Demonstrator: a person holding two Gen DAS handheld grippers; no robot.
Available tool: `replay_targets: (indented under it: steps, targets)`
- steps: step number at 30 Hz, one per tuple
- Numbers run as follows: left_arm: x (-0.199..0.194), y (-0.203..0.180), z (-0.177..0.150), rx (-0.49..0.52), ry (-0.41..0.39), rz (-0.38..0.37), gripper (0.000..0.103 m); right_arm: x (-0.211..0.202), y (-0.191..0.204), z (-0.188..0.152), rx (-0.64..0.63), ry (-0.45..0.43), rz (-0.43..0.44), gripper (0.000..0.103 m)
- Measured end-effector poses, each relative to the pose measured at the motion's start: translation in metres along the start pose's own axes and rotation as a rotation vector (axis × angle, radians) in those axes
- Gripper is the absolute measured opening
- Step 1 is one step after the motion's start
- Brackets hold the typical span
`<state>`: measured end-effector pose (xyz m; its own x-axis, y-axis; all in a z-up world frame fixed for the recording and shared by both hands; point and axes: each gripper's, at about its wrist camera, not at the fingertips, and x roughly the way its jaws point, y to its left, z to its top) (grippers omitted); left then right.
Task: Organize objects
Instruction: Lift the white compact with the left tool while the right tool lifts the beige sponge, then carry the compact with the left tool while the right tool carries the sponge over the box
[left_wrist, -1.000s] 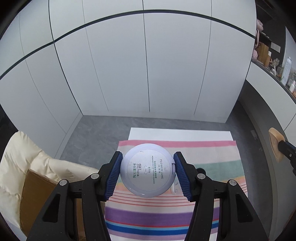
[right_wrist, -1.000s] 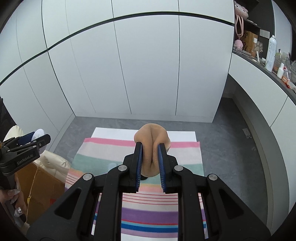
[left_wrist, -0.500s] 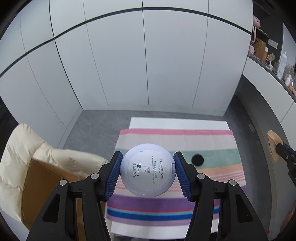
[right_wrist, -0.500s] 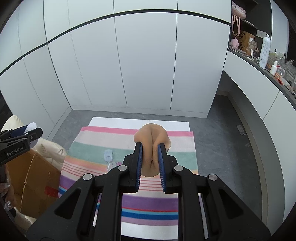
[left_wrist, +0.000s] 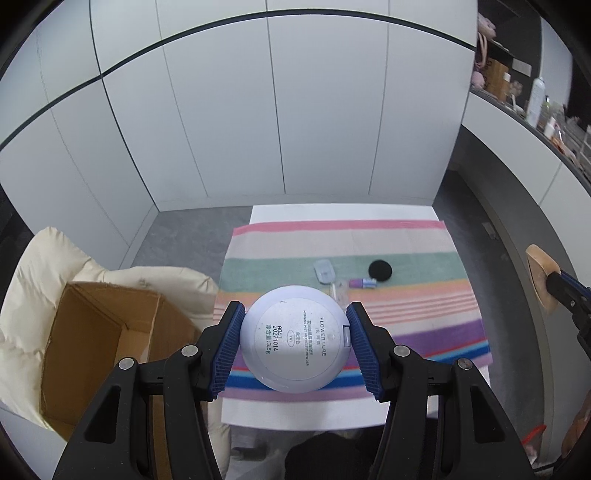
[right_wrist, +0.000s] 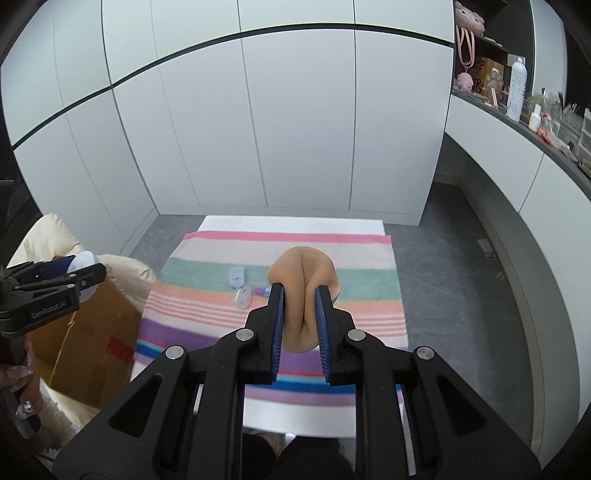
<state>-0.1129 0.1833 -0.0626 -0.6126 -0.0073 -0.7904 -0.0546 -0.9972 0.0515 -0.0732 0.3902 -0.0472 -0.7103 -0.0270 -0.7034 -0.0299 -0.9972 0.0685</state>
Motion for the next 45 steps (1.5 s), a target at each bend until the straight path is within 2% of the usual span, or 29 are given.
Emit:
replay_targets:
  steps: [13,16,21,30,38,45]
  targets:
    - [-0.030,0.021,-0.066,-0.001,0.022,0.008,0.058,-0.038,0.009,-0.073,0.014,0.065,0.006,0.017]
    - [-0.029,0.027,-0.077,0.001,0.029,0.021,0.058,-0.040,0.013,-0.081,0.016,0.081,0.016,0.017]
    - [-0.020,0.038,-0.084,-0.016,0.064,0.020,0.058,-0.039,0.023,-0.082,0.005,0.088,0.012,0.017]
    - [-0.036,0.059,-0.080,-0.039,0.011,0.041,0.058,-0.042,0.040,-0.075,-0.021,0.082,0.015,0.017]
    - [-0.044,0.099,-0.086,-0.107,0.000,0.082,0.058,-0.037,0.086,-0.069,-0.110,0.087,0.068,0.017]
    - [-0.054,0.140,-0.100,-0.169,-0.006,0.125,0.058,-0.029,0.144,-0.071,-0.205,0.099,0.145,0.017]
